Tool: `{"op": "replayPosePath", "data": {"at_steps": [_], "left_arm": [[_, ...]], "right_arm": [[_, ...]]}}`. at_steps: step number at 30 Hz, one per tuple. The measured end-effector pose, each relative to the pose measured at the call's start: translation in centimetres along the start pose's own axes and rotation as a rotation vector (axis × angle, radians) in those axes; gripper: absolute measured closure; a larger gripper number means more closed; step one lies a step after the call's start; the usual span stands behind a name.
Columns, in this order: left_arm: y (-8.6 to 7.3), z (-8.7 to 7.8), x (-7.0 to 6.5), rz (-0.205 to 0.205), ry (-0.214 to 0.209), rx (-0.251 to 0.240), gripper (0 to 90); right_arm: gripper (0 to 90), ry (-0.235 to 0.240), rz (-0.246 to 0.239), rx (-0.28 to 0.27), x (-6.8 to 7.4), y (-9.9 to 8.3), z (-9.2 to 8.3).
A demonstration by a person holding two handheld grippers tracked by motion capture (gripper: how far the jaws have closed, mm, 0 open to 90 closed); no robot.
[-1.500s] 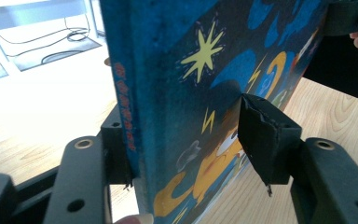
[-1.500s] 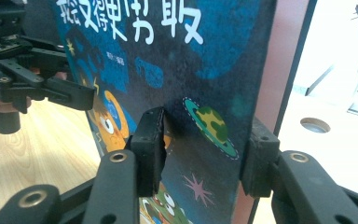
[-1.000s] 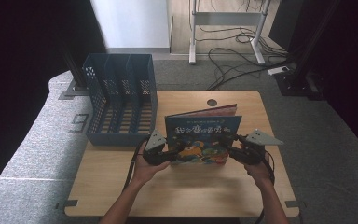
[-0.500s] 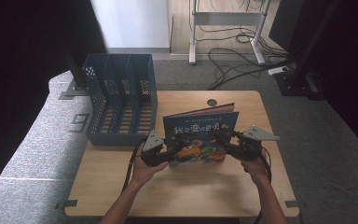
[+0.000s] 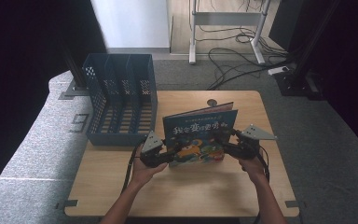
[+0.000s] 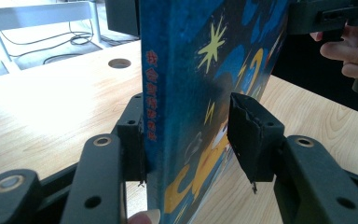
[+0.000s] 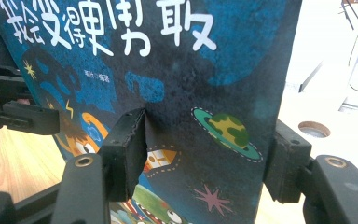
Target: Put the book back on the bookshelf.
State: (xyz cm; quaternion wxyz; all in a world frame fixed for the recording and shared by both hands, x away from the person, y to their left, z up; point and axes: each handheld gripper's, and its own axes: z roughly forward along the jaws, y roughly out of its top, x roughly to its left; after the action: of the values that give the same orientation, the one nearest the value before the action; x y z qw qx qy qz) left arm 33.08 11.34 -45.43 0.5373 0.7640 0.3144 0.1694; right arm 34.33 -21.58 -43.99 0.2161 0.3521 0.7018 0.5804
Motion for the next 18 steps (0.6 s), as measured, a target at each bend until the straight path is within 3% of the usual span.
{"op": "replayPosePath", "data": {"at_steps": [12,18], "left_arm": [[-0.19,-0.11,-0.25,0.015,-0.007,-0.008,50.6],[-0.20,-0.09,-0.38,0.025,-0.005,-0.009,49.7]], "right_arm": [[32.8,-0.047,0.001,-0.018,-0.64,0.52,-0.35],[29.5,-0.015,0.002,-0.010,-0.99,0.64,0.01]]}}
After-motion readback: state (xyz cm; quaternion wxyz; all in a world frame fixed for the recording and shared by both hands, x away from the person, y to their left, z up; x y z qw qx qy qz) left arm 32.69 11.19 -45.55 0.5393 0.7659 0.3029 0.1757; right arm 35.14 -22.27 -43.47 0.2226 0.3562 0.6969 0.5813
